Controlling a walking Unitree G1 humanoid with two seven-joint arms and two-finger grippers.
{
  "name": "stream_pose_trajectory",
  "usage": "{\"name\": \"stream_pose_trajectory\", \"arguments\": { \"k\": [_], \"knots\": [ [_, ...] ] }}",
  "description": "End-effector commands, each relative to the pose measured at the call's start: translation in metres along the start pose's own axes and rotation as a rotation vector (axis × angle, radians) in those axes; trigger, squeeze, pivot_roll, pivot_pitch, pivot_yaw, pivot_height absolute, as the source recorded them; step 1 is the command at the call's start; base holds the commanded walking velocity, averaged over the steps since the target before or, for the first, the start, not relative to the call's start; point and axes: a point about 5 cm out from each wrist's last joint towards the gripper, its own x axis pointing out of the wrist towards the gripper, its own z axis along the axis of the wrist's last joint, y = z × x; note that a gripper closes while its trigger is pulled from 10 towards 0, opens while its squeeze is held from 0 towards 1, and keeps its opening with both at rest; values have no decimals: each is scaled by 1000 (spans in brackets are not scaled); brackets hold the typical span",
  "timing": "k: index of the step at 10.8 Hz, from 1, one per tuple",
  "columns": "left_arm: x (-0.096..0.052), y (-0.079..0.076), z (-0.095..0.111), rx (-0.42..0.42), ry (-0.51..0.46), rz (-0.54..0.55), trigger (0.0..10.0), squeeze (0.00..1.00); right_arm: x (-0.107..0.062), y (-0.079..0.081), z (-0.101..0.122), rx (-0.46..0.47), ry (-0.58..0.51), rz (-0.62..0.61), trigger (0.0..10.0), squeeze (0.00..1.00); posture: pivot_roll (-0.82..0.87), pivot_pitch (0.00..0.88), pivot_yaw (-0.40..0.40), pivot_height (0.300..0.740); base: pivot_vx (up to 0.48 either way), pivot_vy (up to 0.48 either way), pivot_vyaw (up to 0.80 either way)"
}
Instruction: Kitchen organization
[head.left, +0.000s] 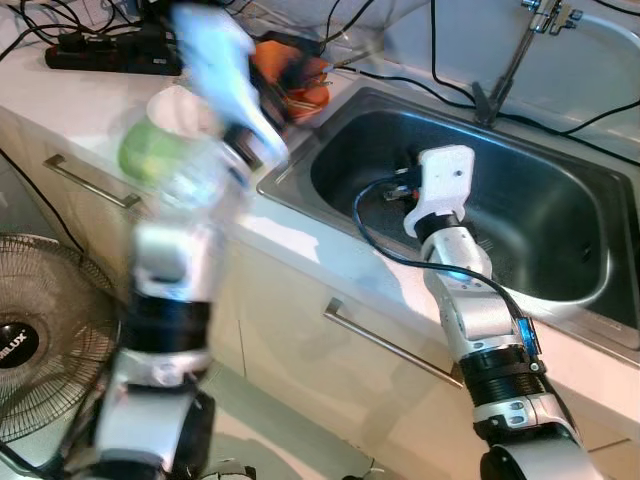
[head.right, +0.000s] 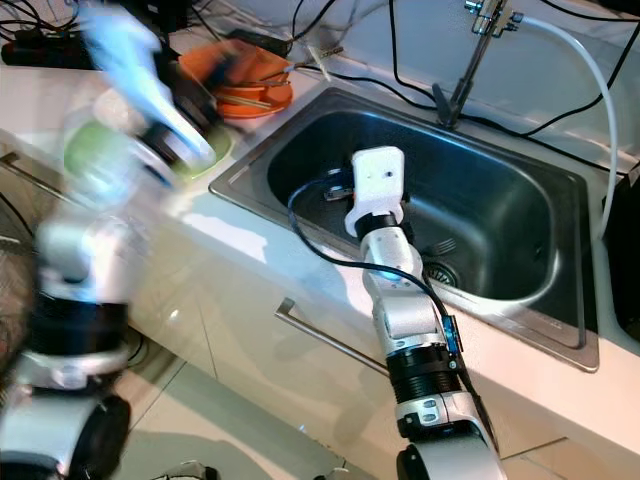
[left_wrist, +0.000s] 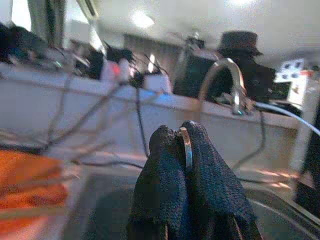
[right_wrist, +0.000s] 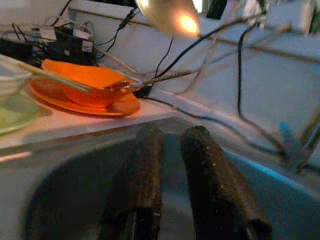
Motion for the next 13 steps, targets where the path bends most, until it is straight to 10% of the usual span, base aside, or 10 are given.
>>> {"name": "stream_pose_trajectory", "arguments": {
  "k": [1,8,9,13],
  "knots": [
    [2,-6,0,-12,8,-34,10000,0,-2,-6,0,-44,-12,-20,10000,1000,-48,34,-76,740,0,0,0],
    [-10,-11,-16,-52,102,-65,10000,0,-8,-12,3,-567,-127,36,10000,1000,-43,15,-66,740,0,0,0],
    [-10,-12,-17,-65,110,-77,10000,0,-8,-8,1,-638,-136,71,10000,0,-43,14,-65,740,0,0,0],
    [-14,-25,-24,-101,157,-158,10000,0,-9,1,1,-757,-184,99,10000,0,-42,14,-65,740,0,0,0]
  ]
}}
